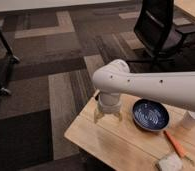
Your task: Place the pepper on the white sponge
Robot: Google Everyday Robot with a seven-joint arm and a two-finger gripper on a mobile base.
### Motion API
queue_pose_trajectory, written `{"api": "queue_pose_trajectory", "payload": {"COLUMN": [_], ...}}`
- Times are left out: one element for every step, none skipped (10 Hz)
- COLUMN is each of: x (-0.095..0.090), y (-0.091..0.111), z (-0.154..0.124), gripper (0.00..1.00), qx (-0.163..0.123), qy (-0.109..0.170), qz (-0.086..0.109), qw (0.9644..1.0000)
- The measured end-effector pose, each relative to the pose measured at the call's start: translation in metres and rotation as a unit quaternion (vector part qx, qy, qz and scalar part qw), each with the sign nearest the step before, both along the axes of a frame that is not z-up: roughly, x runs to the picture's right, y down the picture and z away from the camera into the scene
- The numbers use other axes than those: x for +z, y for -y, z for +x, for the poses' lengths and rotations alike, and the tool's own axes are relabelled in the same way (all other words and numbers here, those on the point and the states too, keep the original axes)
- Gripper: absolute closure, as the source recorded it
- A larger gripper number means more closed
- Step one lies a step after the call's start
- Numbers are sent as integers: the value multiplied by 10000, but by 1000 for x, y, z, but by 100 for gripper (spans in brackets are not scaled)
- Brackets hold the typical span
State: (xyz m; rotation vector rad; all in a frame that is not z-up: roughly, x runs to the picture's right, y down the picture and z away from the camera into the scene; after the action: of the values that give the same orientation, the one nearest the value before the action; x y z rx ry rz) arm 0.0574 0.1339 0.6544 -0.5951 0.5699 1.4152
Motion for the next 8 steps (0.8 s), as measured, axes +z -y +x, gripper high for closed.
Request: {"api": "queue_pose_trajectory", "payload": {"x": [0, 0, 0, 1, 1, 3, 3, 0], "y": [0, 0, -1, -2, -2, 4, 6, 8], "z": [0, 0, 1, 22, 37, 57, 68, 88], "gripper": [35, 35, 35, 35, 35, 35, 35, 35], "qx": [1, 1, 0, -40, -46, -145, -230, -461], "qy": [0, -1, -11, -128, -135, 89, 165, 316], "qz": [0, 0, -9, -19, -18, 87, 110, 97], "qw": [10000, 10000, 10000, 9999, 9999, 9998, 9995, 9984]}}
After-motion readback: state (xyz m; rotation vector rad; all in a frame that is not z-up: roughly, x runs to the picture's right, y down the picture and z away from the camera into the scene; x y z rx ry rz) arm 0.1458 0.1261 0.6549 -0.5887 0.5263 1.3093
